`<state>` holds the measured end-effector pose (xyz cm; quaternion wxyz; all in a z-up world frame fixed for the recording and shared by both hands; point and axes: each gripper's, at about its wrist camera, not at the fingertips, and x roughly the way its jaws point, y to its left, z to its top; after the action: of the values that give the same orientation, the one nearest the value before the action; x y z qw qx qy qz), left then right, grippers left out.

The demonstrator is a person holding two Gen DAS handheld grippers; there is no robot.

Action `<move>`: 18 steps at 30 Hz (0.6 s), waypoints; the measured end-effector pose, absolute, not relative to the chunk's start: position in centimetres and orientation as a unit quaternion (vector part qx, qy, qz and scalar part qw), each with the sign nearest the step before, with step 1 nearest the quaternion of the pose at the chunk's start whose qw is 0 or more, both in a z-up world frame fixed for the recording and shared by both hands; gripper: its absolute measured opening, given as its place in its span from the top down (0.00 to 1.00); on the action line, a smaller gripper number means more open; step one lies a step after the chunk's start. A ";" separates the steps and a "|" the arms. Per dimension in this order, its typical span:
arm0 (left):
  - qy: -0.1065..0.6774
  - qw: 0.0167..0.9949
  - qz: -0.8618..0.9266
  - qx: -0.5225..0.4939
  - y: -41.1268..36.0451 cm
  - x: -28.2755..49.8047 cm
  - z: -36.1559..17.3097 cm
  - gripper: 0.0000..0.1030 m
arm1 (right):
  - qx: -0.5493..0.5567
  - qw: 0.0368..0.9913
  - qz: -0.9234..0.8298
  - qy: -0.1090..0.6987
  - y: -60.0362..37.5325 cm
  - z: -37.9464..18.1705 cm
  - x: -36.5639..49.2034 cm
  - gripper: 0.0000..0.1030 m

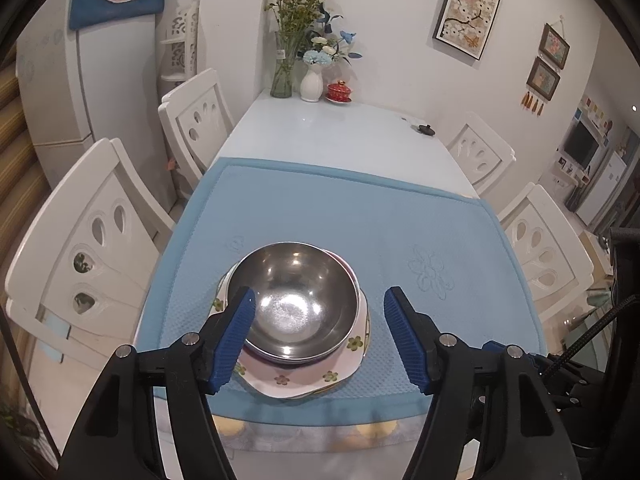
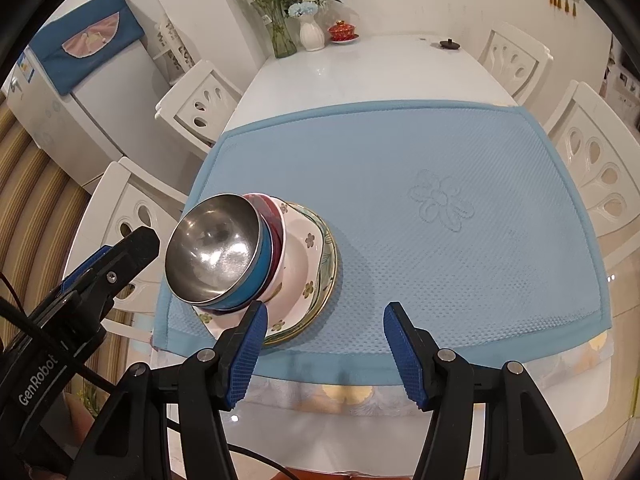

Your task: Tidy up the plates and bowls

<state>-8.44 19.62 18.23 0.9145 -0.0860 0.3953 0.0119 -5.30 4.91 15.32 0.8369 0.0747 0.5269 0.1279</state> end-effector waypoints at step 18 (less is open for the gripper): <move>0.413 0.909 0.024 -0.056 19.3 -8.0 17.8 0.37 | 0.082 0.833 0.124 0.532 5.0 15.0 -5.2 0.43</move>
<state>-7.98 19.34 17.83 0.9086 -0.0563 0.4131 0.0237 -5.22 5.03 15.01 0.8333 0.0816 0.5324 0.1245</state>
